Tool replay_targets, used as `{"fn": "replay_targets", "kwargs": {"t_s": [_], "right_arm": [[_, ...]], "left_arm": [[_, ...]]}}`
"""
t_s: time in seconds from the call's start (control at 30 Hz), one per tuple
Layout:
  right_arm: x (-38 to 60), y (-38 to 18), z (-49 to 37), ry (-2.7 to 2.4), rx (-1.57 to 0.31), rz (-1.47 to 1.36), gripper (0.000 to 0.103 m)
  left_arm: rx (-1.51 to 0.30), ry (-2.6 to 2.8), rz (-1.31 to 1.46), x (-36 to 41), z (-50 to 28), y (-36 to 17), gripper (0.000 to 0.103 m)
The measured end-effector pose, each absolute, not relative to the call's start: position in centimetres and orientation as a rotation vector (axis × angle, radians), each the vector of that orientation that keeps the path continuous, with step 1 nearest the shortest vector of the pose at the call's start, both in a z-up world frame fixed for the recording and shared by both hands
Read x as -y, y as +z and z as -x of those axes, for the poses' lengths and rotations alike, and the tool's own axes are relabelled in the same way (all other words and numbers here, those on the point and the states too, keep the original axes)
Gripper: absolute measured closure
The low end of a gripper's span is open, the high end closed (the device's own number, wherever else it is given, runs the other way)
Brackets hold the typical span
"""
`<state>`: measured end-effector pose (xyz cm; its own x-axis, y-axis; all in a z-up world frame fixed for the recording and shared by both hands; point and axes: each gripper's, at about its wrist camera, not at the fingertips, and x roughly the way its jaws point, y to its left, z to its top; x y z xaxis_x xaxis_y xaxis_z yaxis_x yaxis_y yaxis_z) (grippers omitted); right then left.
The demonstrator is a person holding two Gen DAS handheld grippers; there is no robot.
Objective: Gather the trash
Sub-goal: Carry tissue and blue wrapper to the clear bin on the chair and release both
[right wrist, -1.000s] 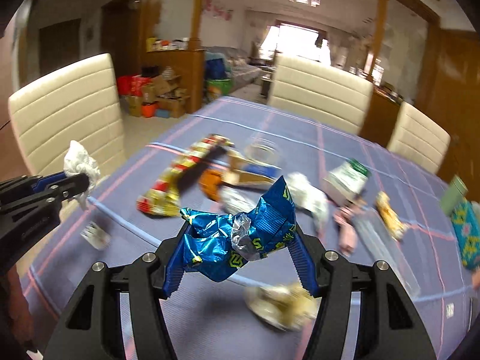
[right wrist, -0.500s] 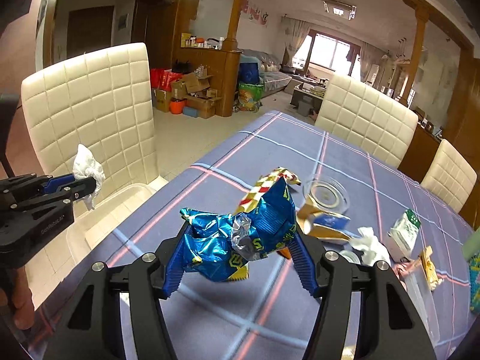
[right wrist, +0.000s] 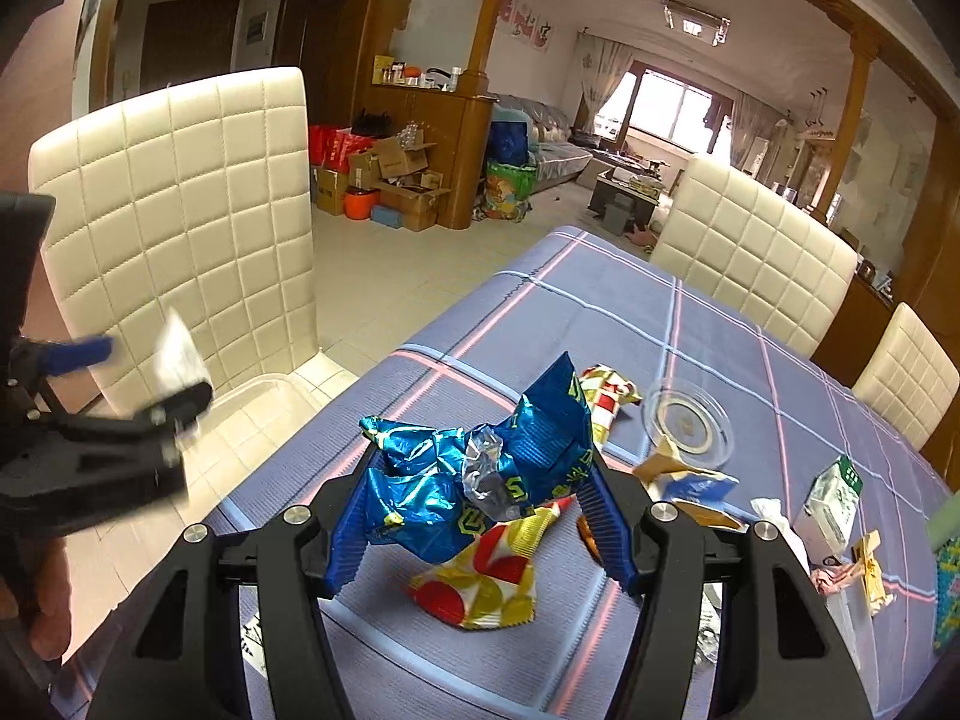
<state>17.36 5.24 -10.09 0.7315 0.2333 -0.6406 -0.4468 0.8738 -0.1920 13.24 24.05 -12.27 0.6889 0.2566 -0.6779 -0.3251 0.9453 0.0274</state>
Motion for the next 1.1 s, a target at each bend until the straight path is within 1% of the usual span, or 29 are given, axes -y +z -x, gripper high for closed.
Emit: {"fn": "replay_targets", "kwargs": {"t_s": [0.3,0.63,0.87,0.9,0.97,1.0,1.07,1.1], "right_arm": [[-7.7,-10.2,-17.2,0.426,-0.655,0.376,0.043],[-12.5,-10.6,-16.8,0.523,-0.640,0.422,0.041],[-15.5,-11.5,-16.8,0.587,-0.644,0.441,0.038],[-15.7,-11.6,-16.7,0.590,-0.644,0.449,0.037],[-16.0,-11.7,-16.6,0.583,-0.638,0.470,0.026],[-16.0,-11.6,-16.4,0.563,-0.612,0.481,0.026],[-15.9,-11.5,-16.1,0.534,-0.569,0.496,0.019],[-15.8,-11.3,-16.1,0.532,-0.556,0.496,0.018]], "left_arm": [[-0.726,0.375,0.072,-25.3,-11.9,-12.0,0.003],[-0.731,0.461,0.086,-28.4,-8.5,-11.1,0.003],[-0.729,0.509,0.115,-30.2,-6.6,-11.0,0.003],[-0.728,0.511,0.115,-30.2,-6.6,-11.0,0.003],[-0.727,0.516,0.116,-30.2,-6.5,-11.0,0.003],[-0.726,0.518,0.118,-30.2,-6.4,-11.0,0.003],[-0.725,0.514,0.133,-30.2,-6.4,-11.0,0.003],[-0.727,0.512,0.141,-30.3,-6.4,-11.0,0.003]]}}
